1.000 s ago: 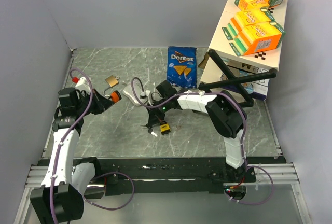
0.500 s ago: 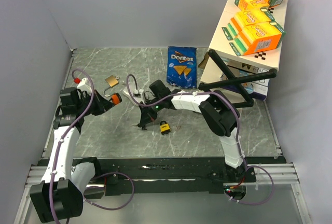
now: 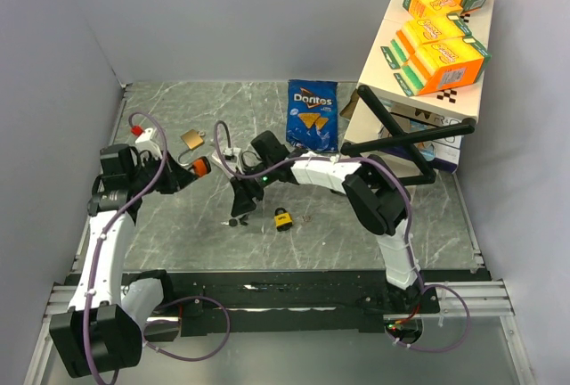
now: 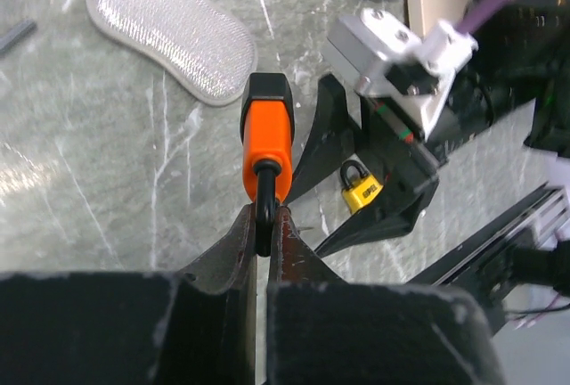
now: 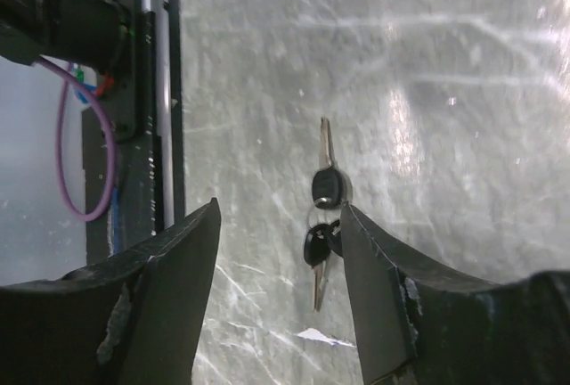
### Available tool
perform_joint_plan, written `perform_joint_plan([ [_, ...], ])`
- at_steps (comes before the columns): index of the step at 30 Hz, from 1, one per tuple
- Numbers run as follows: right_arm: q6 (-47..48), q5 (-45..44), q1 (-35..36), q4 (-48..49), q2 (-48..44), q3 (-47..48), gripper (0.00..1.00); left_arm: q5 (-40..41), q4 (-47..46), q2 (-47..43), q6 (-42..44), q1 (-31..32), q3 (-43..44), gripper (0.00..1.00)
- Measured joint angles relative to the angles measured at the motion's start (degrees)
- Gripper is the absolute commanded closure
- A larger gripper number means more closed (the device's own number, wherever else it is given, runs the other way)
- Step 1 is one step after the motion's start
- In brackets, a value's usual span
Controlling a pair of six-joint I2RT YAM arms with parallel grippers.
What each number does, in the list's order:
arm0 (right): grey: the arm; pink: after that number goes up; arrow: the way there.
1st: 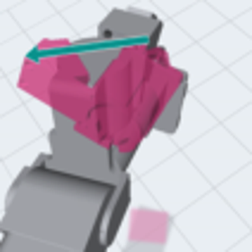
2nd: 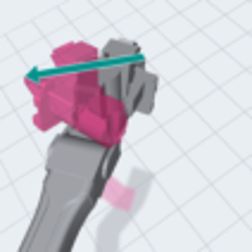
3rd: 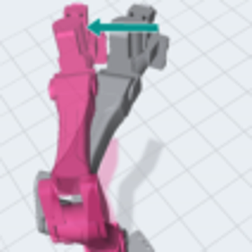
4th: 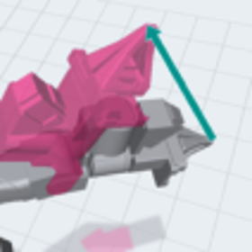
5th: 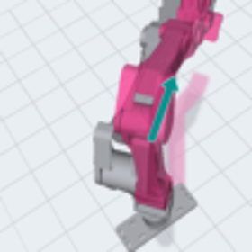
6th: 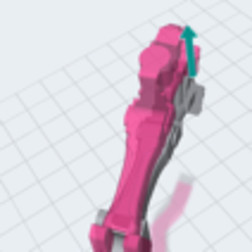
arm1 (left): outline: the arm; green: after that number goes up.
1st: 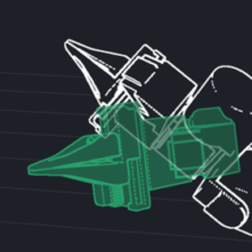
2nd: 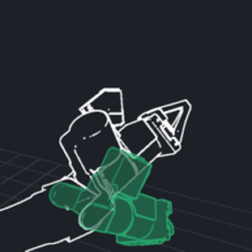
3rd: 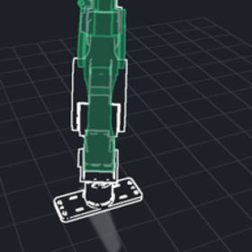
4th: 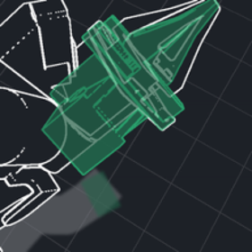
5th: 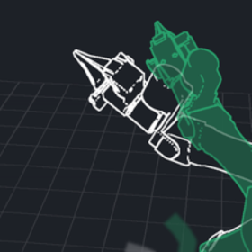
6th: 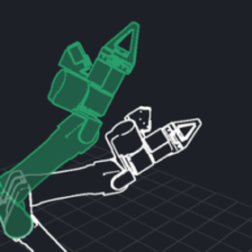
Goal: Lock with the key
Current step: Place the key at the center of the board.
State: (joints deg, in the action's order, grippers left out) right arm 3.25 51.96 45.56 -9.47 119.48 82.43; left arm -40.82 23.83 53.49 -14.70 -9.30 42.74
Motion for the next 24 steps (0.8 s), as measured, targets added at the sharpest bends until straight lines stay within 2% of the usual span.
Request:
perform_joint_plan([
  [4,1.1,1.2,-0.8,-2.9,-1.4,1.7,0.27,-1.9,3.7,0.0,7.5,0.0,4.0,0.99],
  [6,1.6,1.8,-1.7,-4.7,-3.1,1.7,0.15,-3.5,5.3,-0.3,13.7,0.0,5.9,0.99],
  [8,2.2,2.8,-3.1,-6.7,-5.6,1.7,0.08,-5.5,7.2,-1.1,20.8,-0.1,6.8,0.99],
  [14,3.5,7.7,-7.4,-12.1,-13.4,3.0,0.05,-12.4,17.3,-8.7,53.6,0.1,7.0,0.99],
  [22,6.6,11.5,-8.1,-16.4,-16.2,4.7,0.03,-18.3,26.9,-16.3,97.6,0.2,4.9,0.99],
  [24,7.5,11.5,-7.7,-17.5,-16.2,4.7,0.03,-19.4,29.5,-16.9,105.9,0.3,4.0,0.99],
])
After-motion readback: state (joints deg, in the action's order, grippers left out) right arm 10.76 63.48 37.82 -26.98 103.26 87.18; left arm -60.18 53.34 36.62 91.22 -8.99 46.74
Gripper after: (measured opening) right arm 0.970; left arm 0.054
